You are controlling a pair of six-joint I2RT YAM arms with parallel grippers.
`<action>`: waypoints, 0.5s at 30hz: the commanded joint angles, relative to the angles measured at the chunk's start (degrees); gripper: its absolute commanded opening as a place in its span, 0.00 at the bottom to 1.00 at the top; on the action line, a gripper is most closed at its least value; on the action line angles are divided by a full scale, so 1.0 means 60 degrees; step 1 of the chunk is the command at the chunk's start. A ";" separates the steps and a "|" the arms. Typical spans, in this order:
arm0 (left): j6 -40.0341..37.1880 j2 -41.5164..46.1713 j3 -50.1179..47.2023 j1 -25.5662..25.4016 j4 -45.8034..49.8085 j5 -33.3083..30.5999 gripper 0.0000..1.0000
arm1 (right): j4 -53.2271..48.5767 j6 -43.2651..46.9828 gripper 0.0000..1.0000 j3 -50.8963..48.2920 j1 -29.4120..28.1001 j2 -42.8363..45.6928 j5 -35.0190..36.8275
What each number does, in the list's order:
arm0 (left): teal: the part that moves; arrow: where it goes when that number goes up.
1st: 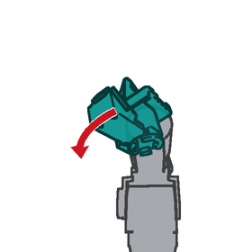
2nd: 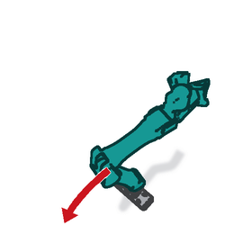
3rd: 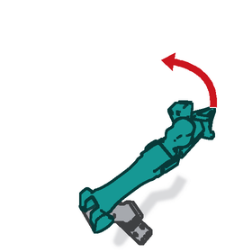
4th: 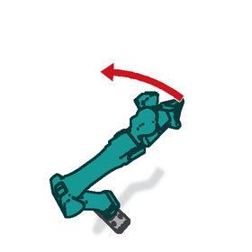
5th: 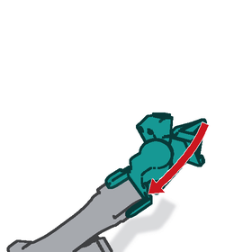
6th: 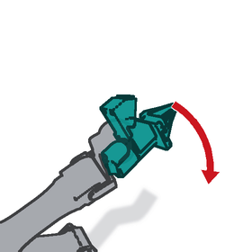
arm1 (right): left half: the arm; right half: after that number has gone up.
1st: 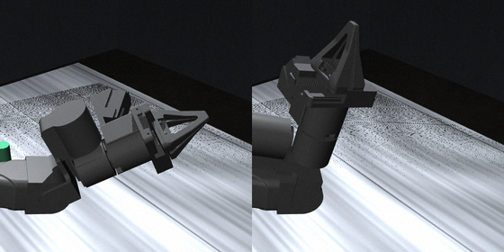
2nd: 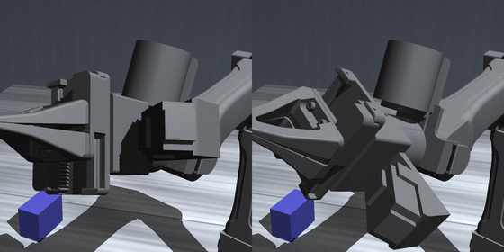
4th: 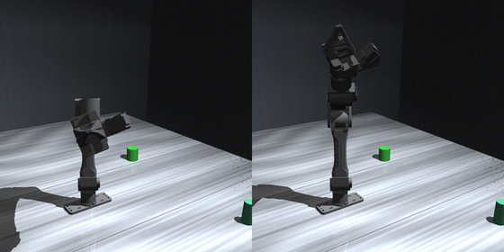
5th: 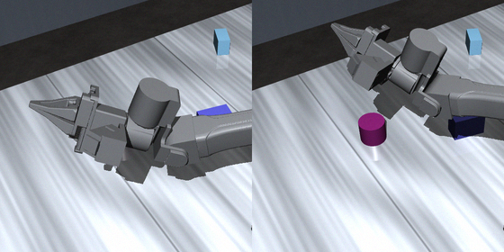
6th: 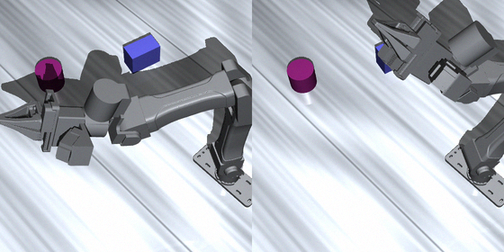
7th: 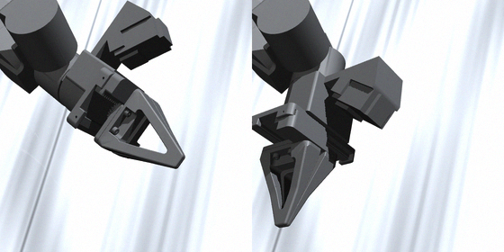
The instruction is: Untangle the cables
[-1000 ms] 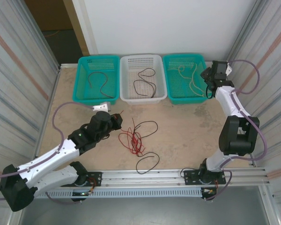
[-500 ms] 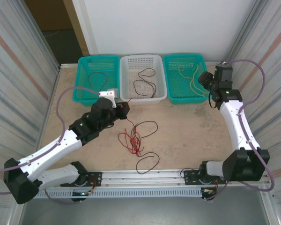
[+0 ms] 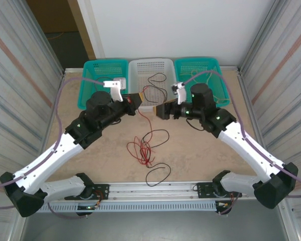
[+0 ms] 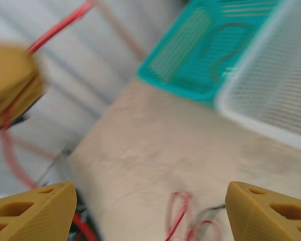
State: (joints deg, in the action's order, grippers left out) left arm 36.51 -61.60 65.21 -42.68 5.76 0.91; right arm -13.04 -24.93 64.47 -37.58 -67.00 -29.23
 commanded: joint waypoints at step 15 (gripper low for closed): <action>0.2352 0.0262 0.0104 0.1566 -0.0976 0.1200 0.00 | 0.1457 -0.0745 0.71 -0.0228 -0.0837 -0.0427 -0.0954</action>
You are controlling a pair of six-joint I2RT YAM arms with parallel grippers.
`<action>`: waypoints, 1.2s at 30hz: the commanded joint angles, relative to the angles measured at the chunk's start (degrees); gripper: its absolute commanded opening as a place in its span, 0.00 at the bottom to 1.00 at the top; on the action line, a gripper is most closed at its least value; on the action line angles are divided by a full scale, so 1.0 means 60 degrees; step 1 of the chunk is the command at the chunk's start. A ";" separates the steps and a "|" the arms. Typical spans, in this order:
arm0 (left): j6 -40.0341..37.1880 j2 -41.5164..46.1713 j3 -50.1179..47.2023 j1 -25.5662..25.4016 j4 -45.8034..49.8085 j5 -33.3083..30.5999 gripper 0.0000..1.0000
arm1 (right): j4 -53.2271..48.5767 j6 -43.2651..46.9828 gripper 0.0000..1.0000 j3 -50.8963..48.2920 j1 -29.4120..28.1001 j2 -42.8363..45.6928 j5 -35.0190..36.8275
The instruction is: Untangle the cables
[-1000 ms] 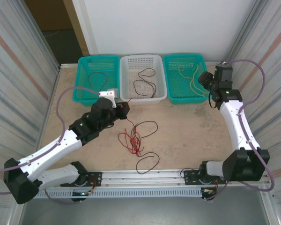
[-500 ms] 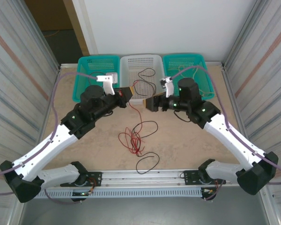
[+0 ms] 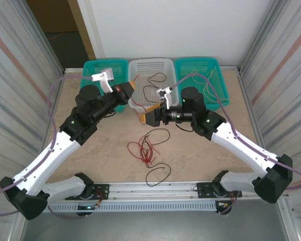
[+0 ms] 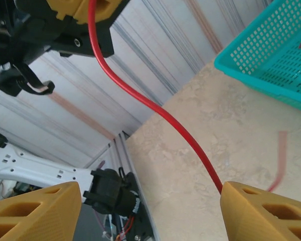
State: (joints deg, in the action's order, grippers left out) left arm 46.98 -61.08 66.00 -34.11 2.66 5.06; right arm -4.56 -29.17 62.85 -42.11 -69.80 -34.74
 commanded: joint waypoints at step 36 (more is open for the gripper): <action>-0.1988 0.0707 -0.2793 -0.0744 -0.1277 0.0645 0.83 | -0.1393 -0.1417 0.00 0.1292 0.1451 -0.1000 0.0594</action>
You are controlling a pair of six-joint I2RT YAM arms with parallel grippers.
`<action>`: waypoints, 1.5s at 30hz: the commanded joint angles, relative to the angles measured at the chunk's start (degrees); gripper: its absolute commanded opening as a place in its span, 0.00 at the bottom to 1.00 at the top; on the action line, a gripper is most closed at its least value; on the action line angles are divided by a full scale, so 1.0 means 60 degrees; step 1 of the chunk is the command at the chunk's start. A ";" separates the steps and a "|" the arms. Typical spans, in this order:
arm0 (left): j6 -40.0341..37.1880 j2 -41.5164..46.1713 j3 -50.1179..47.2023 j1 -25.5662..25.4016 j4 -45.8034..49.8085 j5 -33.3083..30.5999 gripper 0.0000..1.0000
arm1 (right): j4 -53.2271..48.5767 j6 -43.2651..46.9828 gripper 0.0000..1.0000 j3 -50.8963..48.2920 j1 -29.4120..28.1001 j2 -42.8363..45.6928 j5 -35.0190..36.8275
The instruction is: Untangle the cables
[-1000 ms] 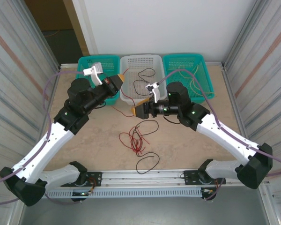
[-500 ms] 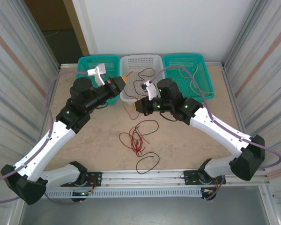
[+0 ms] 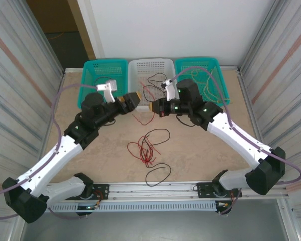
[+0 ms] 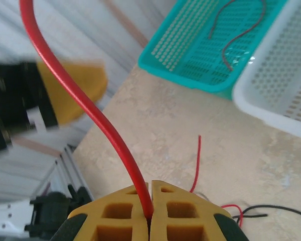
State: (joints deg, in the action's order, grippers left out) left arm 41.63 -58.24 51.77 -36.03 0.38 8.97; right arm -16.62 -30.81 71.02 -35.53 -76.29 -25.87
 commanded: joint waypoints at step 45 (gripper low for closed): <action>-0.5708 -0.4425 0.5003 0.2703 0.2802 -0.4378 0.00 | -0.1322 -0.0475 0.57 -0.1917 0.0231 0.0524 0.0449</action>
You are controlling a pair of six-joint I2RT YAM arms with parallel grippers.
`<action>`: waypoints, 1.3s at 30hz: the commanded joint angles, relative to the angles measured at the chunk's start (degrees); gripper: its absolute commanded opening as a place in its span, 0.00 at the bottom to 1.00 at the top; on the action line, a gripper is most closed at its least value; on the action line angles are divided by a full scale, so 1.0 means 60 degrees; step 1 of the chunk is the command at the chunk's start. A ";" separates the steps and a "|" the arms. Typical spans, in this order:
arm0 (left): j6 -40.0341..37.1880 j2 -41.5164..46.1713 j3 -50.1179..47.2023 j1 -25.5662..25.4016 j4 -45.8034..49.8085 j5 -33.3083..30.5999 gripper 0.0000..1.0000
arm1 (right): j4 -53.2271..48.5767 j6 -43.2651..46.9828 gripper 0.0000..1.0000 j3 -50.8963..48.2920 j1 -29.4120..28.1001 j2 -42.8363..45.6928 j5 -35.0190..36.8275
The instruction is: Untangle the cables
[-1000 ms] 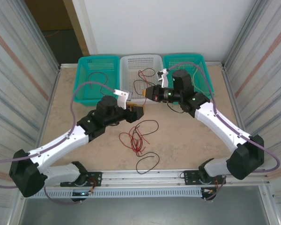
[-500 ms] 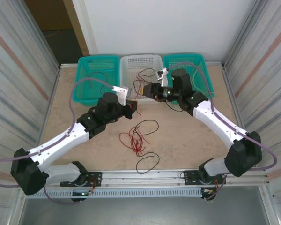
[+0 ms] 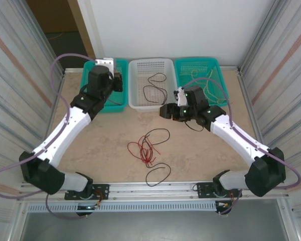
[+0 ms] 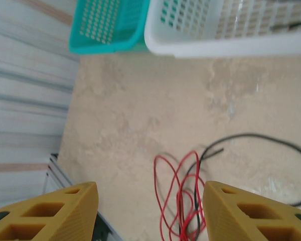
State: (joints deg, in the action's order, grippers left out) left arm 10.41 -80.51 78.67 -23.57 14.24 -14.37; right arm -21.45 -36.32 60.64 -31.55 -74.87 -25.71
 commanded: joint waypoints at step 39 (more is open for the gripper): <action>0.5342 0.0968 -0.5917 -0.3593 -0.0755 0.3242 0.48 | -0.1039 0.0384 0.77 -0.3728 -0.3838 0.0161 0.0923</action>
State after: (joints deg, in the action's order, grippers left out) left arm 39.09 -71.96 41.89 -44.03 13.08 4.38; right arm -31.03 -32.49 39.07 -54.06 -72.07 -20.80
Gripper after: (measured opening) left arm 0.488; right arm 0.778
